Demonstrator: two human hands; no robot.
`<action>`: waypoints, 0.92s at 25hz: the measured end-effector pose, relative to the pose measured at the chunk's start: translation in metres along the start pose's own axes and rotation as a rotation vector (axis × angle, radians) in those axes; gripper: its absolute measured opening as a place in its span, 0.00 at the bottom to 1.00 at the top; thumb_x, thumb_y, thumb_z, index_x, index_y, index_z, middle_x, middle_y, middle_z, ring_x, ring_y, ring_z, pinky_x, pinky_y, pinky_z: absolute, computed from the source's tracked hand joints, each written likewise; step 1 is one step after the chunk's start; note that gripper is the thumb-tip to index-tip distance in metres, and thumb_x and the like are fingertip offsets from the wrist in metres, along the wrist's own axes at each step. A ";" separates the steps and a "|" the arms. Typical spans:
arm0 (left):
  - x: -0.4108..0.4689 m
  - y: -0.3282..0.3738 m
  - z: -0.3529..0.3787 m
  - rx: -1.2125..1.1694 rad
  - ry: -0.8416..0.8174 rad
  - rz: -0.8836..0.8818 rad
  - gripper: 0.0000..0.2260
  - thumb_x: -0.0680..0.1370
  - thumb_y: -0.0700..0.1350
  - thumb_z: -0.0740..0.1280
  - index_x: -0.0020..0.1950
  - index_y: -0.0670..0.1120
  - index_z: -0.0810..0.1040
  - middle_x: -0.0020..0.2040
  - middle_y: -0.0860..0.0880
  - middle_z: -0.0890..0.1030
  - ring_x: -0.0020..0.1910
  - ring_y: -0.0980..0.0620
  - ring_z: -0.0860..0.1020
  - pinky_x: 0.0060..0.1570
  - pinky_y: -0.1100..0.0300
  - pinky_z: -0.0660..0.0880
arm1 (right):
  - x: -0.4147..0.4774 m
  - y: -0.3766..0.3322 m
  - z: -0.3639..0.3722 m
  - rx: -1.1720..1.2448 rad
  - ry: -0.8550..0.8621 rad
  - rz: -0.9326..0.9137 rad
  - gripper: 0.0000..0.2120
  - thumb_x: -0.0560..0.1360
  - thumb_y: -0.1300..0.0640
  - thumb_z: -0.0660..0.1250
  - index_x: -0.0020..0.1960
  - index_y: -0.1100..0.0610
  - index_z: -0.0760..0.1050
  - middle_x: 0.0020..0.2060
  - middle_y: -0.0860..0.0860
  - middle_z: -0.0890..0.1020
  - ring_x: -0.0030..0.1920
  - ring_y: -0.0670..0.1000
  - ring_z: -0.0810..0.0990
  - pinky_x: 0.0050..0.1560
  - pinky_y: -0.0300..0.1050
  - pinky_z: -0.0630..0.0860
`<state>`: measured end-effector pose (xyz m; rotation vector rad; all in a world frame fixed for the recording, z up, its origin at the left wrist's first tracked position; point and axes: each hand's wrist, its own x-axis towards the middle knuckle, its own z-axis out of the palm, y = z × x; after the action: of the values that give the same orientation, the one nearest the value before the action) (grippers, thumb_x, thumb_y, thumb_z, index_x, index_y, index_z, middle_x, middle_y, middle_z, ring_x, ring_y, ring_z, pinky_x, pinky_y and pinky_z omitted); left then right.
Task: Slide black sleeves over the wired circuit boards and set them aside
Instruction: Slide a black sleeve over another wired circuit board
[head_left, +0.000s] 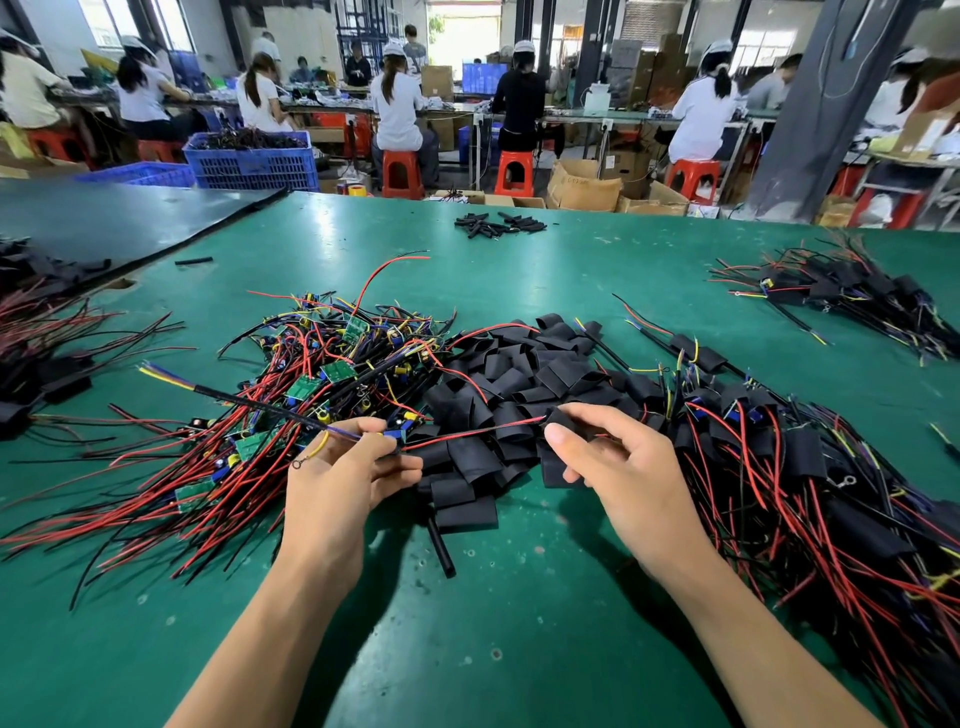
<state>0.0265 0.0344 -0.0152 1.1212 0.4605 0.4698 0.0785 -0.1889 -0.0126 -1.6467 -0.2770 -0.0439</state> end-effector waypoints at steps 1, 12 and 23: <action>0.000 0.000 0.000 0.004 0.000 0.005 0.07 0.77 0.30 0.65 0.47 0.41 0.78 0.32 0.44 0.80 0.32 0.46 0.83 0.33 0.60 0.80 | -0.001 -0.001 0.000 0.004 -0.005 0.001 0.08 0.73 0.52 0.76 0.51 0.45 0.83 0.31 0.57 0.75 0.32 0.46 0.77 0.39 0.32 0.75; -0.006 0.003 0.002 -0.011 -0.086 0.029 0.09 0.77 0.30 0.65 0.45 0.42 0.79 0.35 0.43 0.80 0.33 0.44 0.82 0.34 0.57 0.81 | -0.004 0.000 0.004 -0.227 -0.002 -0.088 0.10 0.70 0.56 0.78 0.49 0.46 0.83 0.46 0.37 0.83 0.46 0.39 0.81 0.46 0.27 0.73; -0.012 0.002 0.007 -0.122 -0.299 -0.223 0.16 0.67 0.44 0.73 0.53 0.42 0.81 0.42 0.43 0.85 0.34 0.49 0.84 0.33 0.61 0.80 | -0.002 -0.002 0.021 0.328 -0.100 0.102 0.12 0.64 0.55 0.80 0.47 0.52 0.85 0.24 0.47 0.71 0.25 0.48 0.67 0.34 0.43 0.66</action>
<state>0.0207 0.0230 -0.0093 0.9883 0.2856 0.1296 0.0729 -0.1681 -0.0135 -1.3356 -0.2608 0.1540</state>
